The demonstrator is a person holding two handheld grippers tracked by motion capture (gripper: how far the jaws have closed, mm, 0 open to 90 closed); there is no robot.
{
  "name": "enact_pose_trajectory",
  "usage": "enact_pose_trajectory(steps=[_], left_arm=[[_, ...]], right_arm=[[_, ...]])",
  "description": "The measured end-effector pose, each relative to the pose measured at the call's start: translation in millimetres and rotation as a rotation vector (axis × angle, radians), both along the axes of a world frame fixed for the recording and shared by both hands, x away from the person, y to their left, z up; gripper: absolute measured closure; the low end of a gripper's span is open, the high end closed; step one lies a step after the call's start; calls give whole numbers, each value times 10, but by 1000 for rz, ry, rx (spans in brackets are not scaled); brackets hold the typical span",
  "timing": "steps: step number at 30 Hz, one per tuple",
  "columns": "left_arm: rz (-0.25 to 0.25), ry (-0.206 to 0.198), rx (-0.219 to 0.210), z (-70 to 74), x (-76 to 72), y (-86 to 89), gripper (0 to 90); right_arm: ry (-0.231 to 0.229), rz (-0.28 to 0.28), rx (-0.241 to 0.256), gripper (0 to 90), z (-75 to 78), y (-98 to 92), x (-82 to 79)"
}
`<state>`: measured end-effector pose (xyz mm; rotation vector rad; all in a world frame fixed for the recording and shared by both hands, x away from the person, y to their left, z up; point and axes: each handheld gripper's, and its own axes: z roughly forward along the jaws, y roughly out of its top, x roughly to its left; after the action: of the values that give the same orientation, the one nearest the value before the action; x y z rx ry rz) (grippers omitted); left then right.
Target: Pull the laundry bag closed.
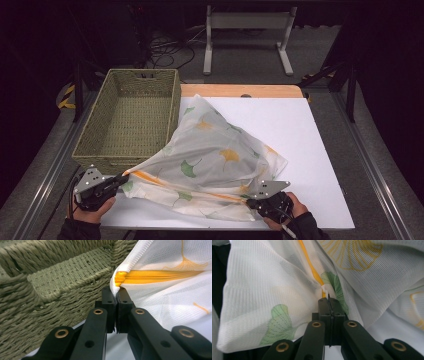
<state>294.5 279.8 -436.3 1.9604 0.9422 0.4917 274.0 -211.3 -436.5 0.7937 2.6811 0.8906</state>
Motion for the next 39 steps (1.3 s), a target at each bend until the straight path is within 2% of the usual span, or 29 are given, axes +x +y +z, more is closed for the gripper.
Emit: enact_pose_trajectory(steps=[1,3,7,12,15,16,17,18,19,23,25,27,28,32,34,37,39], left_arm=[[-9,2,0,-14,2,-1,868],[-37,-1,27,-55,2,-25,855],[-86,7,4,-92,2,-31,799],[-118,-5,27,-100,-21,-80,756],[-109,-7,37,-98,-25,-76,776],[-101,-16,48,-92,-33,-68,882],[-104,-15,44,-84,-33,-59,898],[-104,-12,37,-86,-34,-56,899],[-77,-17,66,-80,-35,-61,900],[-81,-4,50,-101,2,-56,898],[-125,0,20,-118,2,-68,839],[-133,-9,30,-116,-6,-89,798],[-154,-15,26,-117,-14,-113,777],[-148,-5,36,-143,8,-112,708],[-143,0,38,-153,18,-107,696],[-133,10,46,-176,39,-102,632],[-144,10,45,-187,44,-105,619]], right_arm=[[-3,-6,-3,900,-2,-3,2],[-11,-12,-9,900,-8,-22,19],[-26,-44,-20,900,-9,-89,60],[-33,-69,-30,900,-3,-176,81],[-37,-85,-28,900,-3,-243,87],[-37,-87,-31,900,1,-263,84],[-40,-92,-34,900,6,-284,77],[-45,-101,-35,900,11,-311,70],[-46,-108,-30,900,12,-346,67],[-51,-115,-11,900,-5,-416,65],[-59,-117,-14,900,-3,-396,65],[-61,-114,-14,900,-3,-396,67],[-63,-110,9,900,-7,-420,68],[-69,-108,44,898,-2,-463,57],[-70,-109,46,896,1,-467,51],[-79,-104,46,894,1,-469,47],[-79,-103,54,889,5,-480,47]])
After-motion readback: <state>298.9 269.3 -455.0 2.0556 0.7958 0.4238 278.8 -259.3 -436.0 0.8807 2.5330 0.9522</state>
